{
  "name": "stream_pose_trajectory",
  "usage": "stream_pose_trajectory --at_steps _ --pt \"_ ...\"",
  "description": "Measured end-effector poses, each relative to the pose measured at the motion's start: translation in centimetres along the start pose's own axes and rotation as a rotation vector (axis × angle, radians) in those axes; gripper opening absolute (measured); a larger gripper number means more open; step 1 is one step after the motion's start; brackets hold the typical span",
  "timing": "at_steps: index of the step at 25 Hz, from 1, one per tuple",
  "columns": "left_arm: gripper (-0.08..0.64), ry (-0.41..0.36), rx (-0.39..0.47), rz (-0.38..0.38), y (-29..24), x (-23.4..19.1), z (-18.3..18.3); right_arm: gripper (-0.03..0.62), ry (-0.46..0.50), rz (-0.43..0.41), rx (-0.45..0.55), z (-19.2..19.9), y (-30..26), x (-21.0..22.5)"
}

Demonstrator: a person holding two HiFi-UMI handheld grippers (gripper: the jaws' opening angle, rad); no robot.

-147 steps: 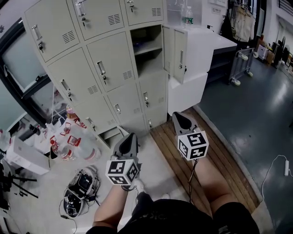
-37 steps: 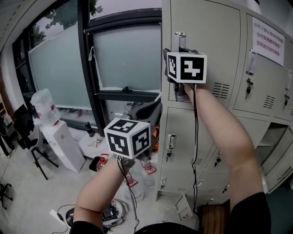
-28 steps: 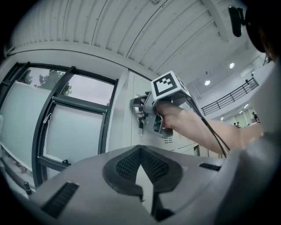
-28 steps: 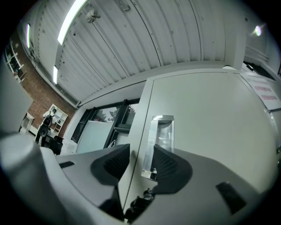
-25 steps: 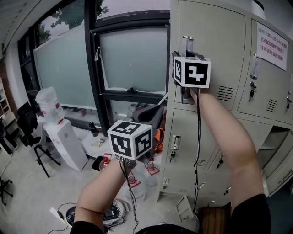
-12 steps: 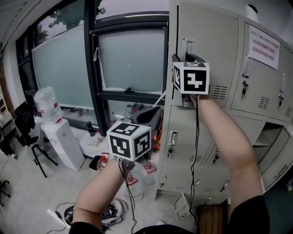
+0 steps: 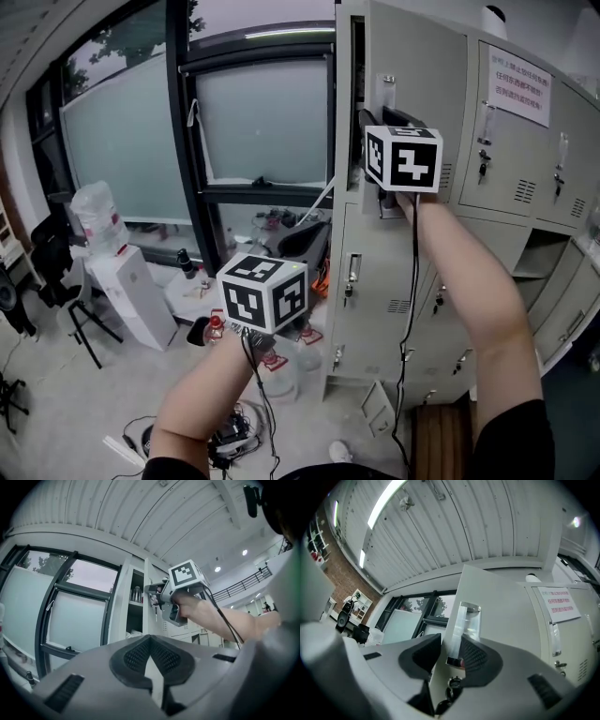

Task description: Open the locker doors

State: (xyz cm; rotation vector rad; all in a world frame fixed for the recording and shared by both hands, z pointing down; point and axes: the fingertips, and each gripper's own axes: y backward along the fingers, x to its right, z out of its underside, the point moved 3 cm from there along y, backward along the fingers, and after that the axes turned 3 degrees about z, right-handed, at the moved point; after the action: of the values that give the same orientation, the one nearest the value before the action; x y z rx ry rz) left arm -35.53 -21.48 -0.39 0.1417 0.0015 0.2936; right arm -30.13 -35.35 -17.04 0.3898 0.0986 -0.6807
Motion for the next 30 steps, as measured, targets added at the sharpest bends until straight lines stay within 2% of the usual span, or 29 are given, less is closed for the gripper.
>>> stream_pose_trajectory --at_steps 11,16,25,30 --pt "-0.002 0.016 -0.025 0.054 0.9 4.6 1.4 0.135 -0.034 -0.102 0.018 -1.4 5.6 2.0" --pt "-0.002 0.024 -0.024 0.093 0.8 6.7 1.3 0.135 -0.033 -0.116 0.035 -2.3 8.1 3.2" --pt "-0.002 0.034 -0.029 0.166 0.1 10.4 1.5 0.132 -0.090 -0.162 0.033 -3.0 12.0 5.9" --pt "-0.002 0.029 -0.024 0.188 -0.5 11.9 1.1 0.129 -0.081 -0.157 0.035 -2.8 13.6 7.2"
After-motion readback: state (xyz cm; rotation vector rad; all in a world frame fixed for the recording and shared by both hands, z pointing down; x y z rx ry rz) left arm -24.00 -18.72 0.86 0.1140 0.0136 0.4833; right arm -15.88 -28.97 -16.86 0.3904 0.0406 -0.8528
